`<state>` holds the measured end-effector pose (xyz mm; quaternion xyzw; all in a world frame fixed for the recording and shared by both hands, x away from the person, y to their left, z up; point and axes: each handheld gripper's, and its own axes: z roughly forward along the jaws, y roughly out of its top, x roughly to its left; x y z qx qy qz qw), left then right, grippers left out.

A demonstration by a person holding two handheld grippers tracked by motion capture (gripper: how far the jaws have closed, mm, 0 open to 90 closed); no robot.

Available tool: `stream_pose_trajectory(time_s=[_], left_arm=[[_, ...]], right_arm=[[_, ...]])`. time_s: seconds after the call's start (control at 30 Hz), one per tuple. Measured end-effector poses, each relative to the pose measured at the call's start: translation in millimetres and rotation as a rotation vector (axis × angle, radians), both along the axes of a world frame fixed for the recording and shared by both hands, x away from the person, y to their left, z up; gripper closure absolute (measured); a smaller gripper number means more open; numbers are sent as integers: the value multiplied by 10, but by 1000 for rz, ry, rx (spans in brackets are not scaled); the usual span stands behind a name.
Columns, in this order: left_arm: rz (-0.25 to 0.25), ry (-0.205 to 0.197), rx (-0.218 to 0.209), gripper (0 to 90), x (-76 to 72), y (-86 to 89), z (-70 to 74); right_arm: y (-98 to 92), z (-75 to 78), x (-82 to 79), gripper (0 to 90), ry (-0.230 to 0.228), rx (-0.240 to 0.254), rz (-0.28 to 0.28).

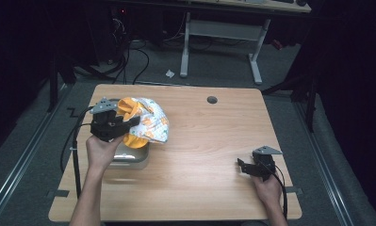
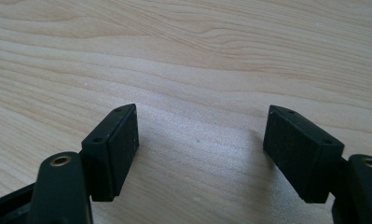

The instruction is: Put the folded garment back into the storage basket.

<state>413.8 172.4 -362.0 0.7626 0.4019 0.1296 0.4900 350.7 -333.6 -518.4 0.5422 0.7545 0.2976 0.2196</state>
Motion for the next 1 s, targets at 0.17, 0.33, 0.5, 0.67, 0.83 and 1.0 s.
stream_pose_trajectory(time_s=[0.17,0.33,0.5,0.67,0.83,1.0], left_arm=[[14,11,-2,741,20,79,-1],[22,19,1,742,28,139,-9],[31,31,7,741,40,195,-39],[50,57,9,741,64,269,-128],[75,82,20,741,96,331,-209],[94,103,59,739,119,344,-286]], right_arm=[[0,0,0,268,0,0,0],[0,0,0,268,0,0,0],[0,0,0,268,0,0,0],[0,0,0,268,0,0,0],[0,0,0,267,0,0,0],[0,0,0,267,0,0,0]])
